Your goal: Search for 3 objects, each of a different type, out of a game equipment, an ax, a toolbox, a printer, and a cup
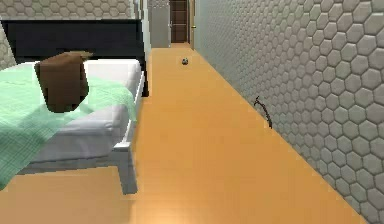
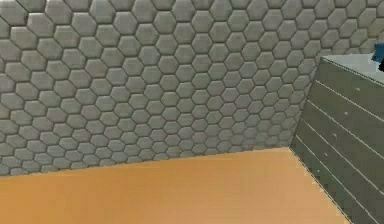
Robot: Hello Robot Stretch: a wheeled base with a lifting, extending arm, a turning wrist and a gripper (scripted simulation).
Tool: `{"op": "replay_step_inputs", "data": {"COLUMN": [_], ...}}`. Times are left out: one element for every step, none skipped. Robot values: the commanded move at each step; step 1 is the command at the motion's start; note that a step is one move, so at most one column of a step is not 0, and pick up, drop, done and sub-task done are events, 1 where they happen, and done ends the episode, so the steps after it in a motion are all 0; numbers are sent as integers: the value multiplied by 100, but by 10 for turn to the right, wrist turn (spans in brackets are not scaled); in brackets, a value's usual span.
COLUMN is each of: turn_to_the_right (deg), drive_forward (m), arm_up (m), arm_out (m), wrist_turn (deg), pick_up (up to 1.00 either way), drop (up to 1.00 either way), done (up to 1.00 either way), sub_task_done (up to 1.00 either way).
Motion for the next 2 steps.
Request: {"op": "replay_step_inputs", "data": {"turn_to_the_right": [0, 0], "drive_forward": [100, 20], "arm_up": [0, 0], "arm_out": [0, 0], "wrist_turn": [0, 0], "pick_up": [0, 0], "drop": [0, 0], "done": [0, 0], "sub_task_done": [0, 0]}}
